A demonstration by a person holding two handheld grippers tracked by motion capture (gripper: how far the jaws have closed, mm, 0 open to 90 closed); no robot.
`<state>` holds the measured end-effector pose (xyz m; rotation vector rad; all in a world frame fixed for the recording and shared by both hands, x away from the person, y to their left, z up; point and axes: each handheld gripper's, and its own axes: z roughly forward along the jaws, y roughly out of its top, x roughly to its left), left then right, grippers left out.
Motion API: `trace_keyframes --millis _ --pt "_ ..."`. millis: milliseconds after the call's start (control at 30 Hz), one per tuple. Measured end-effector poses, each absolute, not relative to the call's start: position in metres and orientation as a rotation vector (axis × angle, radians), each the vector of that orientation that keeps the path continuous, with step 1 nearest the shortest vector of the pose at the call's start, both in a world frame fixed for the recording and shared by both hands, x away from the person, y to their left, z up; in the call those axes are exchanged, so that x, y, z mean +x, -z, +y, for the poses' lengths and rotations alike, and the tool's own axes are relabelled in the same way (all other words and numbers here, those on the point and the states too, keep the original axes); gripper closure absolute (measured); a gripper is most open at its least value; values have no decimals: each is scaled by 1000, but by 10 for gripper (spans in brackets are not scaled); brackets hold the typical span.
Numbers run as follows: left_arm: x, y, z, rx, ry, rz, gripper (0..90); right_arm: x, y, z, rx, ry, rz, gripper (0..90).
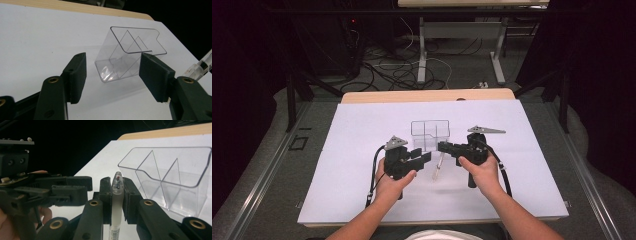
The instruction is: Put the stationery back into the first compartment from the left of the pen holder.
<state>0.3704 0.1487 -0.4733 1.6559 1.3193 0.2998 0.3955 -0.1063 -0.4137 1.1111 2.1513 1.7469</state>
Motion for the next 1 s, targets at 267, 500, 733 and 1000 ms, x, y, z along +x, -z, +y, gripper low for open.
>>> trace_keyframes --millis 267,500,733,1000 --pt "373 471 152 1628 -316 1329 341 400 405 -101 1075 -1723 2147 798" --pt "376 471 157 1645 -383 1347 300 409 398 -92 1066 -1686 2120 798" --pt "379 474 162 1649 -418 1370 246 420 394 -90 1063 -1655 2084 797" --pt "383 478 167 1627 -465 1382 159 431 392 -88 1077 -1635 2044 797"
